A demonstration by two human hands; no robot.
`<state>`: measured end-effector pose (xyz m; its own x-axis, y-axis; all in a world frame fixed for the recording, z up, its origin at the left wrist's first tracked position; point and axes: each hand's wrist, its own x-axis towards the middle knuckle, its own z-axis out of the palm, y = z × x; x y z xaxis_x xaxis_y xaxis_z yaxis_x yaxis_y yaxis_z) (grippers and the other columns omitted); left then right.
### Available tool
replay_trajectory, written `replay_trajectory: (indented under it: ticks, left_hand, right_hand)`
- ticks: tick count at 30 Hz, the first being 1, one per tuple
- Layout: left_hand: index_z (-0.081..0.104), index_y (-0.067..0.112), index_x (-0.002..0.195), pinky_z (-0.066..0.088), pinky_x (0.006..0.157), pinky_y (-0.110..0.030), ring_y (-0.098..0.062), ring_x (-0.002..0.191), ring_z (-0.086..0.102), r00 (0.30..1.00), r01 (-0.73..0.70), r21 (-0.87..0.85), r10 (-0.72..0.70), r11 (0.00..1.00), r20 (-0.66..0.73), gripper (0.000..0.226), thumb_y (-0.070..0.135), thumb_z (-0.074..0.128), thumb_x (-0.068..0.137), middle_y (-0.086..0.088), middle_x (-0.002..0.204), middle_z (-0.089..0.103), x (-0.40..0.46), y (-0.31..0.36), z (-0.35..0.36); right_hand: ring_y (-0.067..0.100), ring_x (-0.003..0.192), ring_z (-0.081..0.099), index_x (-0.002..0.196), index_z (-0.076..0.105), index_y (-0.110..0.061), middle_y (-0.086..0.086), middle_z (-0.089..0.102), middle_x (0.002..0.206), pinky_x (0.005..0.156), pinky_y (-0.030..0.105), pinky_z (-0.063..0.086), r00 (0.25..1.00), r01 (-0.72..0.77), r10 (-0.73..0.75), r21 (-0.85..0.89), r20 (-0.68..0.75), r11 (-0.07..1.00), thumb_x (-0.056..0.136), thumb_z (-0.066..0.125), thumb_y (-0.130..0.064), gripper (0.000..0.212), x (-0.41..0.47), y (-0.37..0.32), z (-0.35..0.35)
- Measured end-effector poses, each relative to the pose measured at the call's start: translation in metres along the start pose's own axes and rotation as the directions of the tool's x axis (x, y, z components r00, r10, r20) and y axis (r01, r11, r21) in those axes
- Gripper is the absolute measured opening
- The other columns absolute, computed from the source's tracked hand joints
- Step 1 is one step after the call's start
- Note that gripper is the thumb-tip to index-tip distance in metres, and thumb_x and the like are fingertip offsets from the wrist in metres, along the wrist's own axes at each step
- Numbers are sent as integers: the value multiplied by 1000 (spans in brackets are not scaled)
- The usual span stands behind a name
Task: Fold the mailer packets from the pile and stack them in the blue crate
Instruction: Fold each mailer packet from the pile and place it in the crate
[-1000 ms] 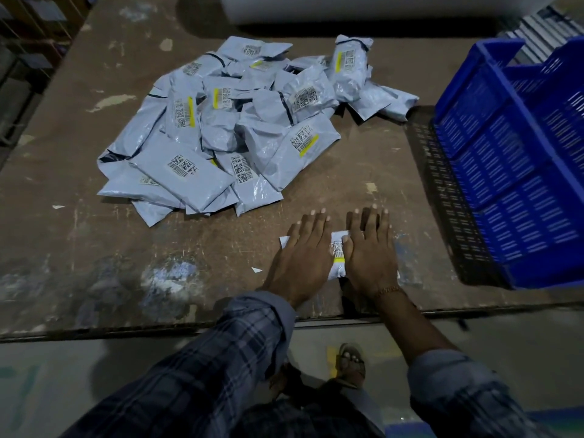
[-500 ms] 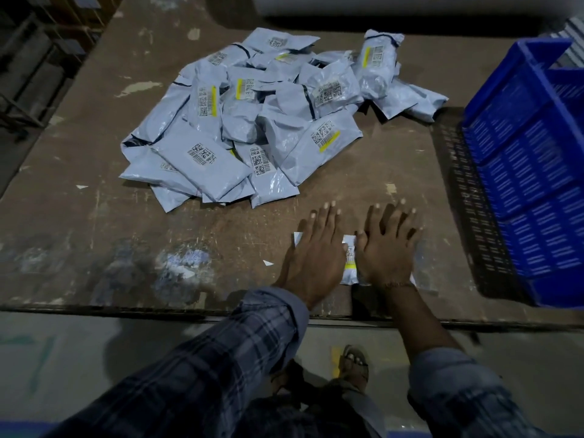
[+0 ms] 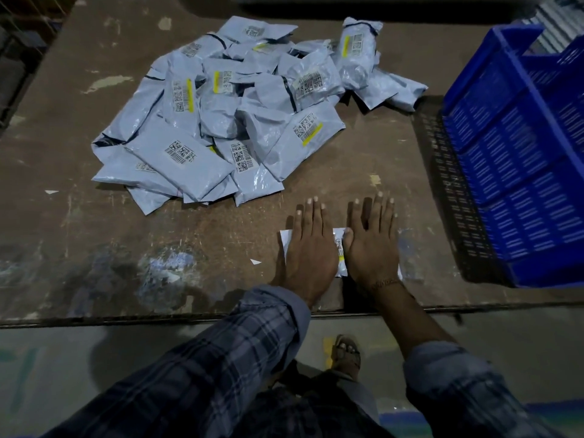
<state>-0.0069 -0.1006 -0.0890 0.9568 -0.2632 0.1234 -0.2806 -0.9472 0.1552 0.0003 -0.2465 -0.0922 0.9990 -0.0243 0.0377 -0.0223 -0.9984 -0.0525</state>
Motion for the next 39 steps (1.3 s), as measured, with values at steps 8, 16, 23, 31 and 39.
replay_trajectory:
  ticks: [8, 16, 23, 31, 39]
  left_hand:
    - [25, -4, 163, 24, 127, -53, -38, 160, 22, 980, -189, -35, 191, 981, 51, 62, 33, 20, 113, -23, 172, 24, 17, -31, 7]
    - [17, 5, 167, 6, 133, -43, -24, 165, -2, 984, -164, -210, 175, 964, 34, 99, 75, 40, 101, -11, 177, 11, -3, -40, -4]
    - [9, 6, 168, 5, 132, -50, -26, 164, -8, 980, -141, -182, 163, 973, 111, 112, 86, 36, 94, -11, 178, 2, 0, -44, -3]
    - [21, 2, 166, 17, 130, -53, -34, 163, 10, 999, 31, -27, -31, 999, 27, 69, 44, 21, 111, -18, 175, 15, -2, -27, 1]
    - [21, 0, 165, 17, 128, -57, -38, 160, 18, 997, -78, 121, 78, 990, 6, 69, 38, 35, 109, -20, 173, 20, 3, -20, -1]
  right_hand:
    - [45, 156, 13, 162, 27, -10, 25, 18, 168, 126, 56, 17, 997, -67, 69, 85, -16, 994, 105, 31, -40, 65, -28, 1, 1]
    - [46, 156, 11, 163, 23, -13, 23, 20, 169, 126, 56, 16, 990, -134, 138, 139, -17, 981, 108, 11, -48, 66, -17, -2, -7]
    - [48, 155, 11, 162, 25, -9, 26, 18, 168, 125, 58, 19, 999, -19, 15, 131, 33, 991, 107, 19, -50, 69, -11, 12, -3]
    - [46, 157, 8, 162, 27, -9, 26, 18, 168, 127, 56, 15, 999, -17, 20, 85, -38, 996, 108, 26, -39, 62, -26, 3, -1]
    - [45, 158, 6, 164, 22, -12, 25, 15, 169, 128, 53, 12, 1000, -29, 29, 59, -3, 998, 107, 16, -41, 65, -6, 1, 1]
